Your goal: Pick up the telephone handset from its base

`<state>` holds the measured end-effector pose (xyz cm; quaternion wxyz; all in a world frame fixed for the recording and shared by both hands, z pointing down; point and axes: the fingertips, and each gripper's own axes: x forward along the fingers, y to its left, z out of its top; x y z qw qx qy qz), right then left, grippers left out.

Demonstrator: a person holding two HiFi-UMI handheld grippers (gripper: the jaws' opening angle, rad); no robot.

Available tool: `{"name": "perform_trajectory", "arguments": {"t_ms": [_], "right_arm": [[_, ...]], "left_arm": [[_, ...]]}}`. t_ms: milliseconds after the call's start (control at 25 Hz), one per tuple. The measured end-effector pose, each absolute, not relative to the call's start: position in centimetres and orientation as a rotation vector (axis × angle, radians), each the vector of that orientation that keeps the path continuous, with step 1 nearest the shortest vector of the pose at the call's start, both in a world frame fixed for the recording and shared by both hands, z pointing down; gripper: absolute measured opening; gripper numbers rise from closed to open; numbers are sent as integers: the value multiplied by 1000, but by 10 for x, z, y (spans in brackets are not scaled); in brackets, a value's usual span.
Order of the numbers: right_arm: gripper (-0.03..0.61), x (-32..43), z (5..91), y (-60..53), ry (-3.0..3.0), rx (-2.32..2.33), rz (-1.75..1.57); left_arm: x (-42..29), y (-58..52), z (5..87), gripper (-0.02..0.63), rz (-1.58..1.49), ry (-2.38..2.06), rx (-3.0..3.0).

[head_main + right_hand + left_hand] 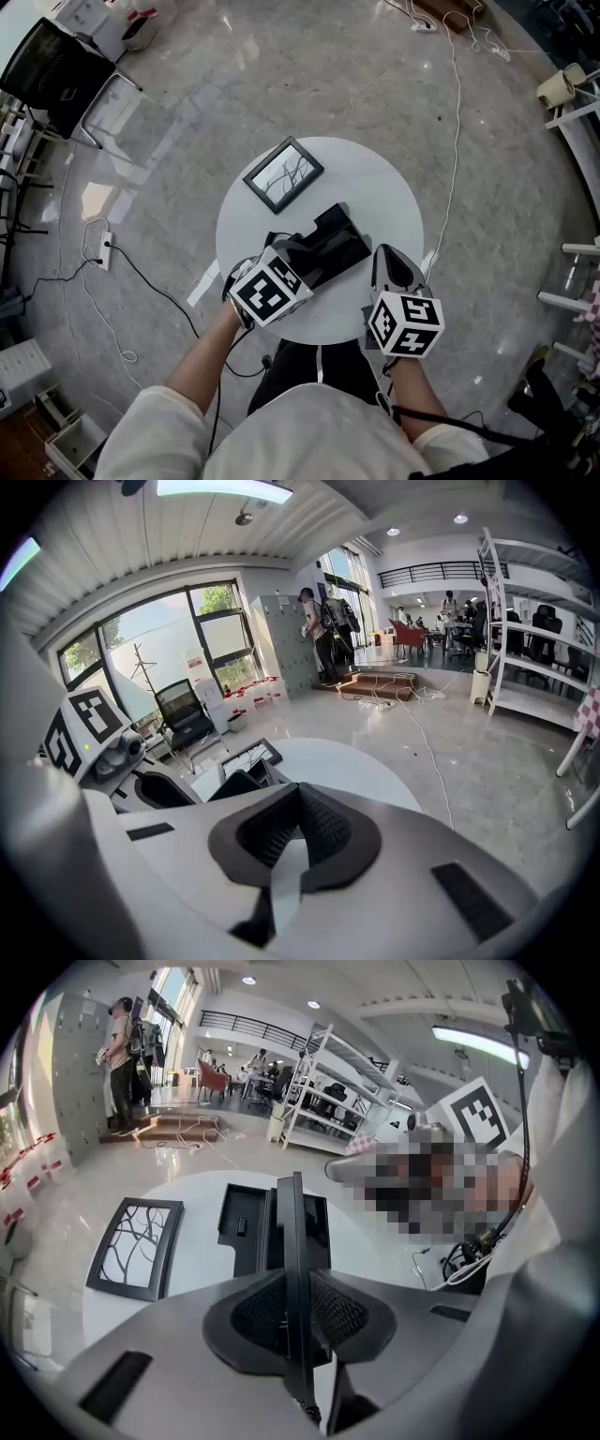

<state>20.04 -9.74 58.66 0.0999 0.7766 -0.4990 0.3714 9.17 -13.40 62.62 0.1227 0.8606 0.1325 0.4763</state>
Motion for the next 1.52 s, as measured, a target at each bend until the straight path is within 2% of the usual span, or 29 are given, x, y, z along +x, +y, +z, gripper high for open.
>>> {"name": "perform_trajectory", "arguments": {"t_ms": [760, 1520], "right_arm": [[24, 206, 552, -91, -1508, 2343, 1015], [23, 180, 469, -149, -1723, 2318, 817]], "left_arm": [[83, -137, 613, 83, 1276, 198, 2485], [73, -185, 477, 83, 812, -229, 2665]]}}
